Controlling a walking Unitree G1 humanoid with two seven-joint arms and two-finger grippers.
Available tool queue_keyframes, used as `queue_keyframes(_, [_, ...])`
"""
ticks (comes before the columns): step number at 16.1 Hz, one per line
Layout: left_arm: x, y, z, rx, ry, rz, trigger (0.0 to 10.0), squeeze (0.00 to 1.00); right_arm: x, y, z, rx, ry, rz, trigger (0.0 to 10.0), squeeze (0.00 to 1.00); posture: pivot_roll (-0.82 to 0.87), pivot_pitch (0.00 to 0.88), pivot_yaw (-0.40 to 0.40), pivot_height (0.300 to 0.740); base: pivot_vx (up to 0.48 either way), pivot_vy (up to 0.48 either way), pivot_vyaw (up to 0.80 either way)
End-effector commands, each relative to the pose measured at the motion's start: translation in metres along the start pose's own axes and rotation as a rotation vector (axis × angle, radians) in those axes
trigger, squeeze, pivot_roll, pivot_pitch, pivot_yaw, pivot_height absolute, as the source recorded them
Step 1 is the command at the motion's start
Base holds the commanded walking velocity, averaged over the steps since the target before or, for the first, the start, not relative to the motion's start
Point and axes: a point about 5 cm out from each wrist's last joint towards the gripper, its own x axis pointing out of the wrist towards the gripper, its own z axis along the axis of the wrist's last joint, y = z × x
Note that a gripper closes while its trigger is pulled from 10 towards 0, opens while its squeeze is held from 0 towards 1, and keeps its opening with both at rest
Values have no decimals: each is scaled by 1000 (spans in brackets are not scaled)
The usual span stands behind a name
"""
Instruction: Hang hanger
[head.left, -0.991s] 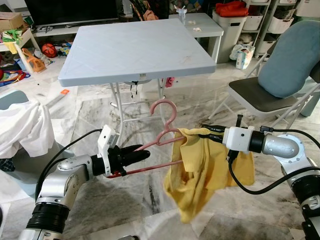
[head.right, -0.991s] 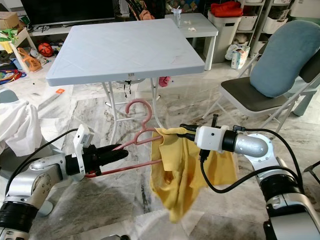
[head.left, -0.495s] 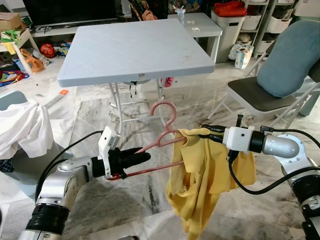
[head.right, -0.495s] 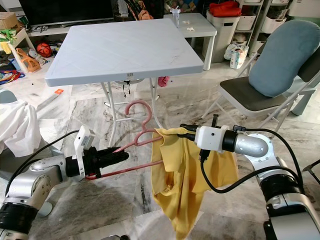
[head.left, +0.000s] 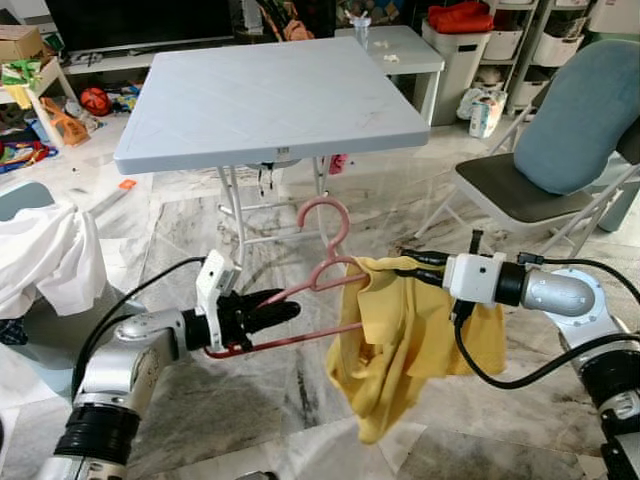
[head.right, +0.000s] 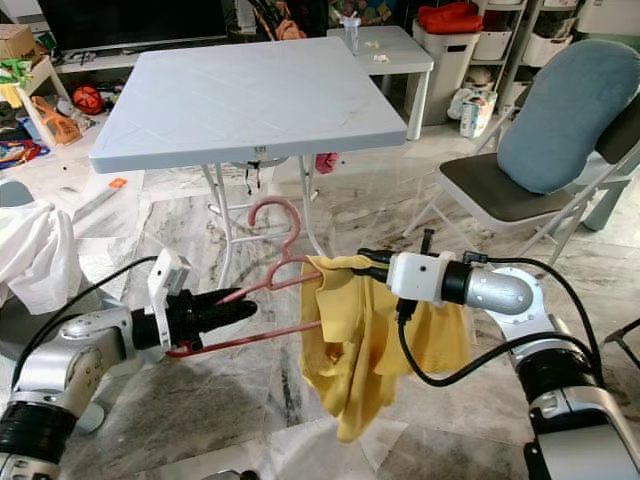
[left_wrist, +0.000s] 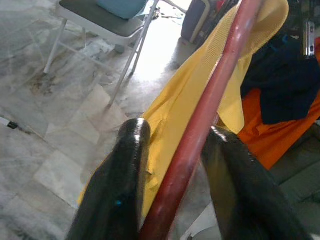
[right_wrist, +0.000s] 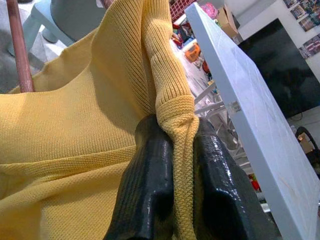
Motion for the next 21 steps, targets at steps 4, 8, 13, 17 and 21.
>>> queue_keyframes(4, [15,-15,-3,-36,42,-176,0,0,4,-18,14,-29,-83,-95,10000,0,-107,0,41,740,0,0,0])
queue_keyframes(8, [15,-16,-4,-37,51,-186,0,0,4,-17,13,-19,-78,-92,10000,0,-107,0,39,740,0,0,0])
queue_keyframes(13, [13,-13,-7,-24,36,-133,0,0,8,-14,11,46,-80,-64,10000,933,-100,0,34,740,0,0,0])
queue_keyframes(17, [13,-4,-4,-20,-55,-12,0,0,12,-15,9,110,-73,-37,10000,1000,-94,0,26,740,0,0,0])
queue_keyframes(21, [13,-4,-14,-64,-96,37,0,0,19,-19,7,69,1,6,10000,1000,-96,0,25,740,0,0,0])
